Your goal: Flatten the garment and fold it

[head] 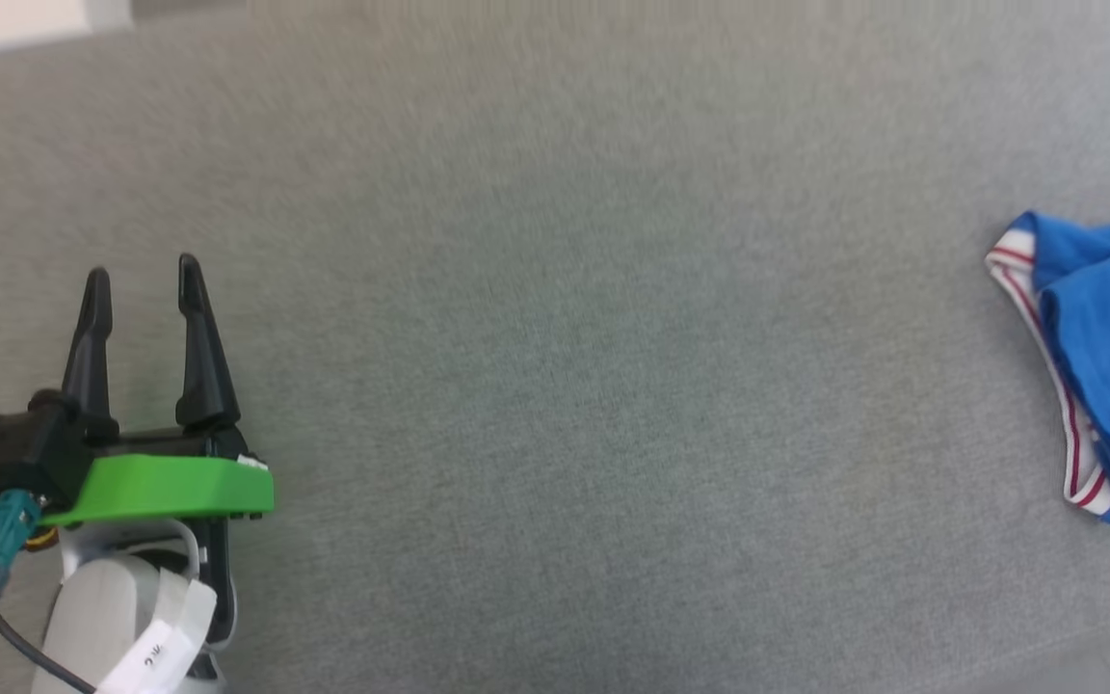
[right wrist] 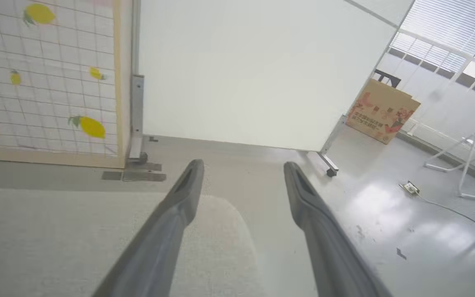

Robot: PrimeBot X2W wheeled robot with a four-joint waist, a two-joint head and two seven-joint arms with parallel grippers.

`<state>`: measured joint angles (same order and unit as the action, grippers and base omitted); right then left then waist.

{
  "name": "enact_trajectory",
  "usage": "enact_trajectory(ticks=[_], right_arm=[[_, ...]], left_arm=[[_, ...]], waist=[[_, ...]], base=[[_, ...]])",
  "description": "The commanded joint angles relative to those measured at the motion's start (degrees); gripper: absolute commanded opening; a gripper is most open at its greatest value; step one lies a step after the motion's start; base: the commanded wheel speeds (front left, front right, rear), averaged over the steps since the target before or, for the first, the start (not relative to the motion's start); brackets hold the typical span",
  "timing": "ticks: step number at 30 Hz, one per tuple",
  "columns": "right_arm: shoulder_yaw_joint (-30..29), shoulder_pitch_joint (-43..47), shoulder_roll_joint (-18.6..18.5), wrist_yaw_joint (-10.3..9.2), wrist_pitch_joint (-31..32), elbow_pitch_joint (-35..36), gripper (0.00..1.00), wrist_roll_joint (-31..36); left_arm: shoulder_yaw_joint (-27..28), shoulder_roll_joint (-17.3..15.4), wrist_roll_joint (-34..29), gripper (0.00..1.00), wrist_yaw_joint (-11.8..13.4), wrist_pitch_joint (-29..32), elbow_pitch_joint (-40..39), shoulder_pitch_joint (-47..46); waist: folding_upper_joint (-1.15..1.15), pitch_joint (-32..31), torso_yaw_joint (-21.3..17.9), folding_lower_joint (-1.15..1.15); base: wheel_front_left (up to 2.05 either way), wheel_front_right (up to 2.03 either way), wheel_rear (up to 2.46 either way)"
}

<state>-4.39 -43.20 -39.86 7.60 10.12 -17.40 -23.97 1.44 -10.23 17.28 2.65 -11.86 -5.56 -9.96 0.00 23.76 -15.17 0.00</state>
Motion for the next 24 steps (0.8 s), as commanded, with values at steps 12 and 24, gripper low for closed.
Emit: enact_trajectory(ticks=[12,24], right_arm=[[1.5,5.9,17.0,-0.11,-8.5,12.5,1.00,-0.3],[-1.2,28.3,34.9,-0.11,-17.5,20.4,1.00,10.8]], left_arm=[[2.3,1.7,-0.1,1.00,2.1,-2.6,3.1,4.0],[0.0,2.5,-0.1,1.00,1.2,-2.8,6.3,6.3]], waist=[[0.00,-19.9,8.6,0.00],[0.00,-25.5,14.3,0.00]], base=[[0.00,0.00,0.00],[0.00,0.00,0.00]])
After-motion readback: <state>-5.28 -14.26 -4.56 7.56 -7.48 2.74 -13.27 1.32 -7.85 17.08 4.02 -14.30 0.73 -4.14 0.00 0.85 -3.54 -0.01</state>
